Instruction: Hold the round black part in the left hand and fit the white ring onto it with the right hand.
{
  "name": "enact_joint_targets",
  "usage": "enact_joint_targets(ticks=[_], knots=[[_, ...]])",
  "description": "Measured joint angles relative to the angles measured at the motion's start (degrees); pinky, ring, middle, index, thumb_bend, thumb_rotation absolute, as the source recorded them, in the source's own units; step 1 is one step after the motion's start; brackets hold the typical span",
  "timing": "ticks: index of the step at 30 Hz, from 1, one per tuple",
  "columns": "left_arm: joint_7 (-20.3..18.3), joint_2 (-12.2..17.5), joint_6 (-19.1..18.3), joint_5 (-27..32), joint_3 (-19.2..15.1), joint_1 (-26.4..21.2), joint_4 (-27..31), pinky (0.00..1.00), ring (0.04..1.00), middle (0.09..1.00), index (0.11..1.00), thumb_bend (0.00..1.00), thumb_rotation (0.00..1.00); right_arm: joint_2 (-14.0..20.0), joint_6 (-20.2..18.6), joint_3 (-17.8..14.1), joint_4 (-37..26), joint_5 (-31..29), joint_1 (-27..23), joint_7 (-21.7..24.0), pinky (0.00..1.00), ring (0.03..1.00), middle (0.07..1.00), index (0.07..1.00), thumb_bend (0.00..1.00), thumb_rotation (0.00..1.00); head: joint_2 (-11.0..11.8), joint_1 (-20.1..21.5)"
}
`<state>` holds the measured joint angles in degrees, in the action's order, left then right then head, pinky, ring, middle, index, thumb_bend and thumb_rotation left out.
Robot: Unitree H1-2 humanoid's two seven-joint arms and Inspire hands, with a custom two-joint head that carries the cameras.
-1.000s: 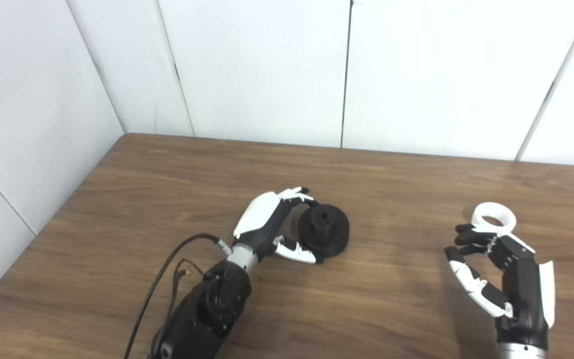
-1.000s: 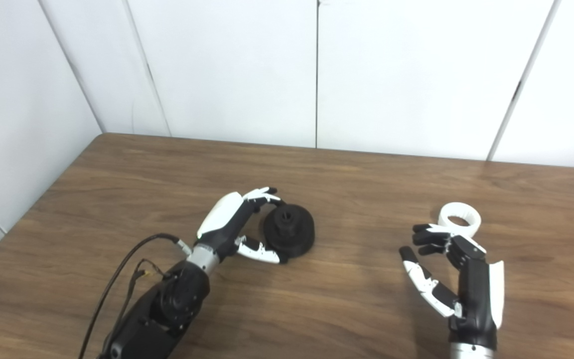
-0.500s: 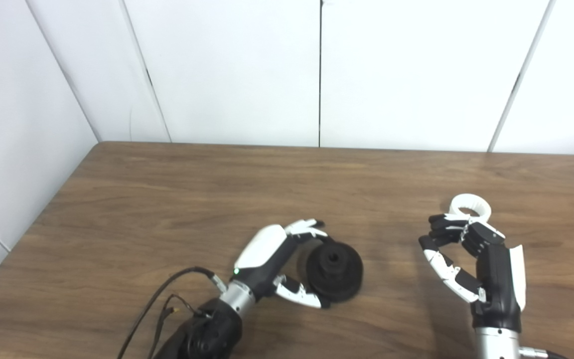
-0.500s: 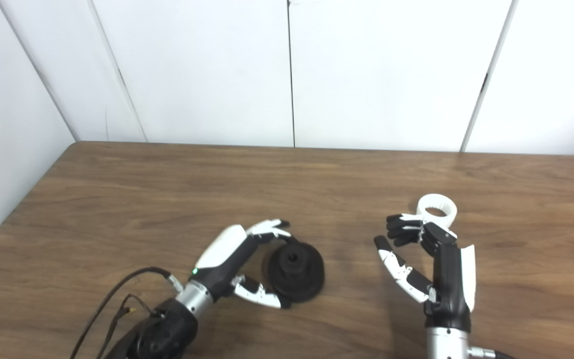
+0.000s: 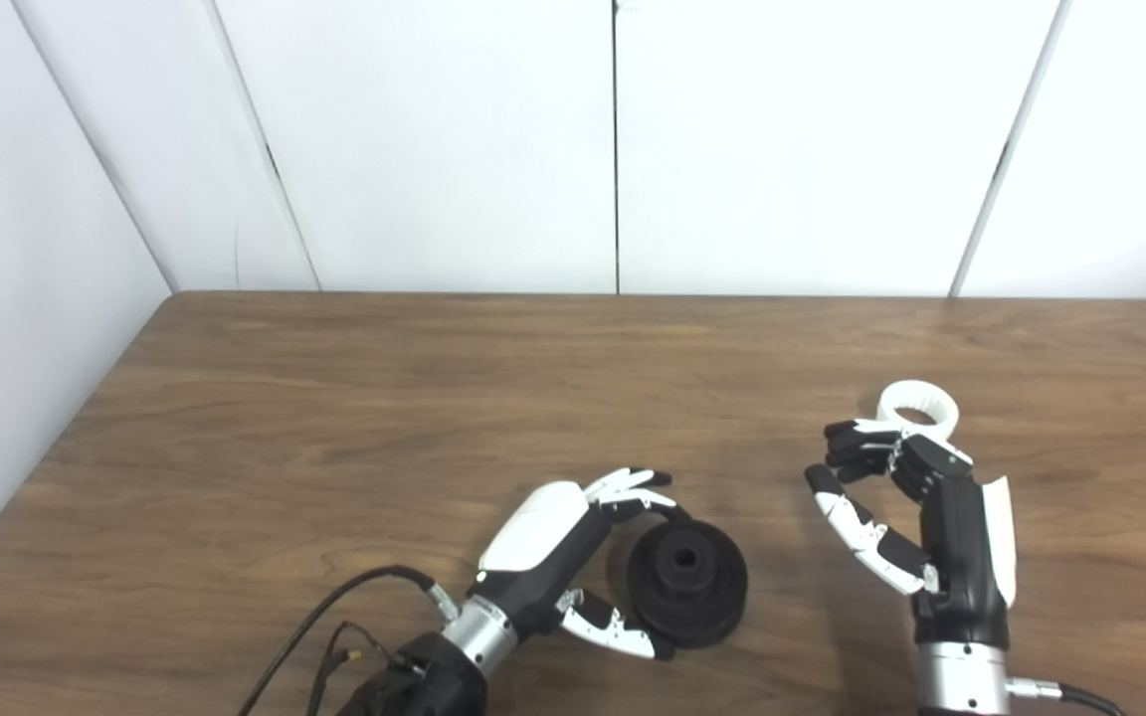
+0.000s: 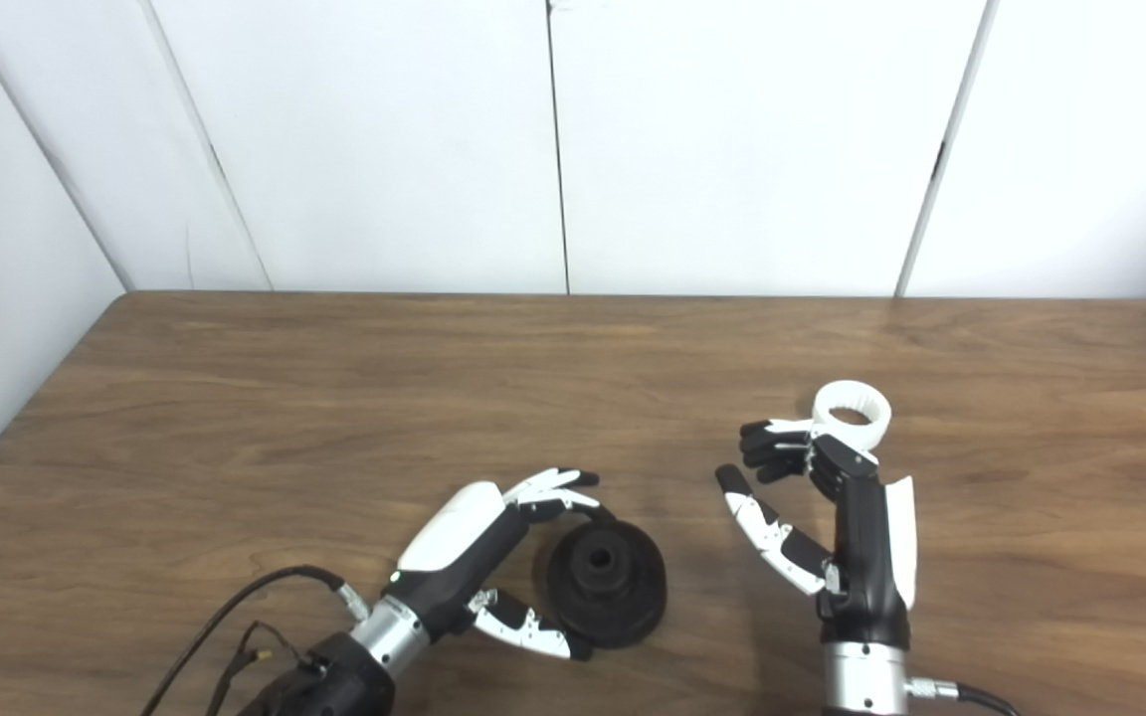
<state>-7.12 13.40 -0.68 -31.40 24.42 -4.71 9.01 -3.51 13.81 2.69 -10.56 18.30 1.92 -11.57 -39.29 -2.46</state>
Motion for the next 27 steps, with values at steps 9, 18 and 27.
enact_joint_targets(ticks=[9, 18, 27], knots=[[-0.4, 0.0, 1.0, 0.2, -0.4, 0.1, 0.0, 0.78, 0.935, 0.917, 0.493, 0.52, 0.07, -0.1, -1.5, 0.0, -1.0, 1.3, 0.0, -0.6, 0.47, 0.552, 0.615, 0.496, 0.49, 0.14, 0.5, 8.5], [-2.1, 1.8, 3.5, 2.5, -2.2, 0.5, 0.0, 0.75, 0.931, 0.911, 0.493, 0.52, 0.07, -2.5, -1.5, 0.7, -1.0, 3.6, -0.4, -2.5, 0.45, 0.538, 0.608, 0.495, 0.5, 0.14, 2.3, 20.4], [-2.6, 2.6, 6.2, 4.4, -3.4, 1.4, -0.3, 0.76, 0.928, 0.904, 0.492, 0.52, 0.07, -0.8, -5.5, -1.3, -1.1, 6.4, -3.1, -2.8, 0.43, 0.544, 0.615, 0.496, 0.5, 0.14, 3.3, 23.5]])
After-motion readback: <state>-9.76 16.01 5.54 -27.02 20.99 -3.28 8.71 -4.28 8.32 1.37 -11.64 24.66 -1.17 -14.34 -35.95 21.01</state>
